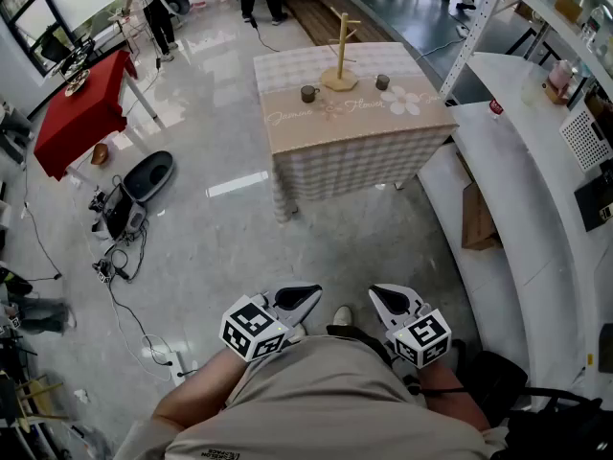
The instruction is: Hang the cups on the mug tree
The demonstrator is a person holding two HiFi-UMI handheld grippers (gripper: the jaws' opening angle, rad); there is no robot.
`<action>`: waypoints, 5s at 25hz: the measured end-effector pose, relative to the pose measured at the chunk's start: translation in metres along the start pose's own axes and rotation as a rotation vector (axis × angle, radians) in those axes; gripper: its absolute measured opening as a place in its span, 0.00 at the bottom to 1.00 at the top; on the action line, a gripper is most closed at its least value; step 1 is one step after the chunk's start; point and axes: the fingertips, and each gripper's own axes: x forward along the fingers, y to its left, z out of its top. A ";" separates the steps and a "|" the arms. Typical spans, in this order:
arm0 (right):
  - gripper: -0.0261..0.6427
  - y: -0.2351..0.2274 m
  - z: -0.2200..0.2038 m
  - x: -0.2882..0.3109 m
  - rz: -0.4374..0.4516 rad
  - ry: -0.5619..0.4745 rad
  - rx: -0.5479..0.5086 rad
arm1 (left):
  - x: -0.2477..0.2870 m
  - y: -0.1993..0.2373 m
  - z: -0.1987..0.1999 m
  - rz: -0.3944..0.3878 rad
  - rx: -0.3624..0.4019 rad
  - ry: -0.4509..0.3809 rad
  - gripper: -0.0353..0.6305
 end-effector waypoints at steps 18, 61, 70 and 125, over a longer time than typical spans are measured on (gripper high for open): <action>0.06 -0.145 -0.010 -0.020 0.028 0.008 0.015 | 0.136 0.011 0.058 0.042 0.010 0.046 0.06; 0.36 -0.648 0.176 0.361 -0.149 0.126 -0.106 | 0.294 0.392 0.287 0.249 -0.082 -0.006 0.06; 0.45 -0.712 0.170 0.439 -0.087 0.174 -0.153 | 0.311 0.421 0.306 0.387 -0.120 -0.008 0.06; 0.44 -0.622 0.361 0.489 -0.025 -0.110 -0.553 | 0.277 0.431 0.298 0.496 -0.174 -0.059 0.06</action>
